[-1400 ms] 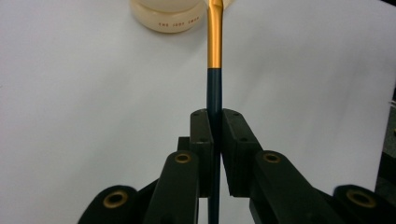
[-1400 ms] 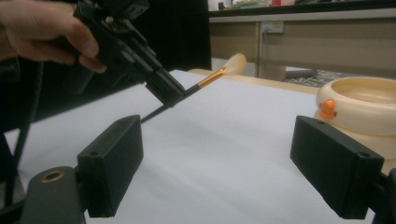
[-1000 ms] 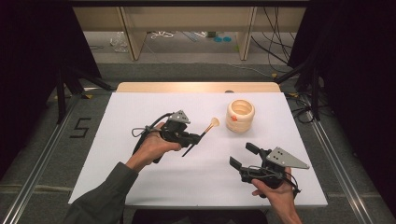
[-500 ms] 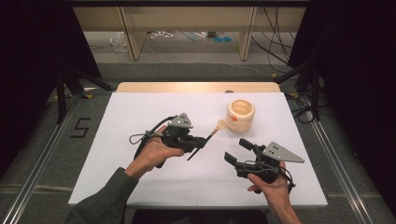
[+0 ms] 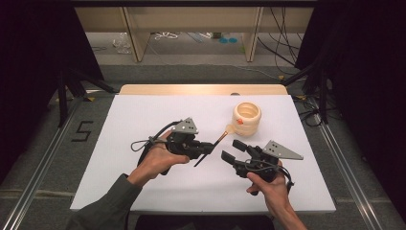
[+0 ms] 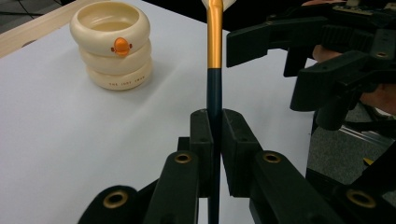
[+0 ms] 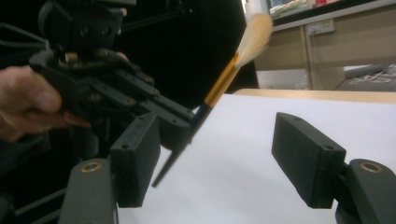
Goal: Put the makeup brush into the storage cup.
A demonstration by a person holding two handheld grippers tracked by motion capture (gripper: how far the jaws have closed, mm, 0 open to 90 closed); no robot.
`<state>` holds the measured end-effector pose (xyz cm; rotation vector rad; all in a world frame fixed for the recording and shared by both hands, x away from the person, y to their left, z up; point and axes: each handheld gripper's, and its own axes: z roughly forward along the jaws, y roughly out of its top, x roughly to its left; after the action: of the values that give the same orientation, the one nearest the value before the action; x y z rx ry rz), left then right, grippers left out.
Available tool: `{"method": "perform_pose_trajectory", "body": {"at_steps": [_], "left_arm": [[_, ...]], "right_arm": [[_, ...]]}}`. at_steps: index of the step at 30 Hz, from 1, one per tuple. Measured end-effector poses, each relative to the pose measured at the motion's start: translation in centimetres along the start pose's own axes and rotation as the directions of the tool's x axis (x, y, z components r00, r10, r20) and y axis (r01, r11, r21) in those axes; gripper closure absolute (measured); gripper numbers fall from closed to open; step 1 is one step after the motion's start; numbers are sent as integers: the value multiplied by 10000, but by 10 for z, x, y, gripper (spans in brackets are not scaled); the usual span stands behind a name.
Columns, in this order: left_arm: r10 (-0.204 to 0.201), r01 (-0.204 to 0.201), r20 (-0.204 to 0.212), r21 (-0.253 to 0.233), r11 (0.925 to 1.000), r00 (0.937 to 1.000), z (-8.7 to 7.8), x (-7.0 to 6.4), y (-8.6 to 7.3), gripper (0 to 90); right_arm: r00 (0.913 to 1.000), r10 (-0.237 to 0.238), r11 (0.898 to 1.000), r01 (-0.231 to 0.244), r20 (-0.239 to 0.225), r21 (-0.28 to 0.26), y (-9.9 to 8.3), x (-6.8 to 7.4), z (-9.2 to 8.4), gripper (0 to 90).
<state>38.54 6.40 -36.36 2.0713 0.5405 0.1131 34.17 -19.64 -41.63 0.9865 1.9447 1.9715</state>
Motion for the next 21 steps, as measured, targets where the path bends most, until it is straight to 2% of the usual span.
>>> {"method": "perform_pose_trajectory", "body": {"at_steps": [2,4,7,9,11,13,21], "left_arm": [[13,-13,94,-54,10000,10000,0,-1,1,833],[15,-14,76,-66,10000,10000,0,-1,1,834],[-79,80,109,-82,9999,9999,0,-3,1,834],[35,-34,127,-44,10000,9999,0,-2,1,834],[-151,152,149,-35,9999,9998,1,-5,1,834],[-35,36,168,-21,10000,9999,1,-5,2,834],[-41,41,302,3,10000,9995,1,-6,3,834]], "right_arm": [[9992,371,9991,-374,-161,-185,1,-2,1,366],[9984,532,9982,-537,-205,-256,3,-4,1,385],[9977,641,9975,-648,-230,-284,4,-6,3,412],[9966,737,9968,-748,-368,-272,4,-6,4,439],[9963,749,9967,-762,-430,-296,4,-7,6,458],[9947,861,9958,-878,-556,-275,4,-6,8,473],[9916,987,9942,-1018,-831,-338,6,-6,14,570]]}}
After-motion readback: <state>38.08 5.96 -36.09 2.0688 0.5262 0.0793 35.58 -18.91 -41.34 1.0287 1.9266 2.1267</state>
